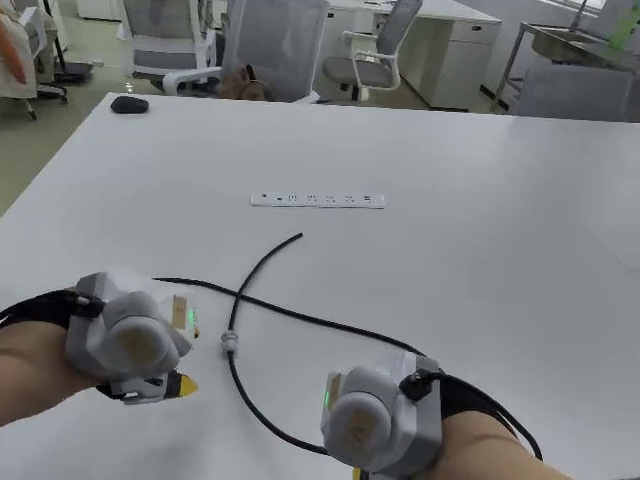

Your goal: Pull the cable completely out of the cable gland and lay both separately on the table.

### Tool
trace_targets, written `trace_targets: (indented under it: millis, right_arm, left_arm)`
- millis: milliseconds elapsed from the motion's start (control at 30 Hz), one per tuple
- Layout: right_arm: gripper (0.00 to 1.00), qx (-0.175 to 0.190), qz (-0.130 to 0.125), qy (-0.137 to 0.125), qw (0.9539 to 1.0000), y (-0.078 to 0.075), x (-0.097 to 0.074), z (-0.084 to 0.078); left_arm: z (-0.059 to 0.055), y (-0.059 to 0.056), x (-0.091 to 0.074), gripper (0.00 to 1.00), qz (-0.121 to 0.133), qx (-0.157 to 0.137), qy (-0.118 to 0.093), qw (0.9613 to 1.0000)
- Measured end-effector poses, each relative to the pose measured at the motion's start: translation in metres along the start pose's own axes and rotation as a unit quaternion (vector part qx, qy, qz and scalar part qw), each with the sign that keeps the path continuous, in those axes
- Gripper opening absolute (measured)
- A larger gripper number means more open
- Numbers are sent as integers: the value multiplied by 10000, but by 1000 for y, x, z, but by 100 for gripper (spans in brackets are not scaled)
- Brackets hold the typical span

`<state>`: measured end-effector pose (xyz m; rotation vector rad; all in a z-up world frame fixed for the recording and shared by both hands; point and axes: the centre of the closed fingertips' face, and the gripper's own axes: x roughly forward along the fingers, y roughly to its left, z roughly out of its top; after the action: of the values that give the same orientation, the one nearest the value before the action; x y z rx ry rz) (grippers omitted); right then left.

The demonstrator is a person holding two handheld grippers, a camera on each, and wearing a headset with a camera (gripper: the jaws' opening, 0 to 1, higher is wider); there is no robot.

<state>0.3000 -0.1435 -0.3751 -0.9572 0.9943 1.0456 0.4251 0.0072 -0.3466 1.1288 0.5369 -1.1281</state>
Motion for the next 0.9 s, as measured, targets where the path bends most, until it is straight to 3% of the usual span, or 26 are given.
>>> trace_targets:
  millis: [100, 167, 267, 333, 367, 400, 433, 467, 500, 533, 567, 733, 767, 800, 867, 900]
  right_arm:
    - [3, 34, 37, -46, 10000, 0, 0, 1]
    - [3, 58, 69, -109, 9999, 0, 0, 2]
    - [3, 70, 84, -114, 9999, 2, 0, 3]
    - [3, 20, 111, -78, 9999, 4, 2, 2]
    - [3, 12, 120, -69, 9999, 4, 1, 1]
    - [3, 7, 120, -67, 9999, 4, 1, 1]
    - [3, 11, 116, -69, 9999, 4, 1, 1]
    - [3, 18, 113, -72, 9999, 3, 1, 1]
    - [3, 22, 112, -75, 9999, 3, 1, 1]
    - [3, 55, 109, -79, 9999, 2, 1, 1]
    - [3, 74, 108, -79, 9999, 2, 0, 1]
    - [3, 129, 114, -66, 9998, 1, 0, -1]
    - [3, 130, 114, -66, 9998, 1, 0, 0]
    - [3, 131, 113, -62, 9998, 1, 0, 0]
    - [3, 131, 113, -67, 9998, 1, 0, 0]
    - [3, 140, 113, -84, 9998, 1, 0, 1]
  left_arm:
    - [-2, 21, 20, 36, 162, 614, 48, 9980]
    - [-2, 27, 30, 34, 63, 866, 55, 9962]
    - [-6, 27, 50, 37, -409, 1412, 139, 9890]
    - [-4, 19, 56, 37, -858, 1494, 131, 9850]
    - [-1, 14, 59, 36, -1092, 1446, 10, 9834]
    - [0, 8, 60, 36, -1413, 1410, -3, 9799]
    - [-3, 11, 63, 36, -1442, 1500, 111, 9781]
    - [-9, 16, 65, 36, -1451, 1783, 368, 9725]
    - [-10, 17, 66, 36, -1484, 1850, 418, 9706]
    - [-8, 17, 70, 35, -1565, 2246, 436, 9608]
    - [-7, 17, 72, 35, -1608, 2374, 440, 9570]
    - [-5, 14, 81, 41, -1883, 2760, 506, 9412]
    - [-7, 11, 79, 38, -2022, 2886, 593, 9340]
    - [-7, 9, 79, 36, -2097, 2827, 611, 9340]
    - [-11, 5, 77, 29, -2331, 2897, 710, 9256]
    - [-16, -3, 73, 24, -2578, 2881, 787, 9189]
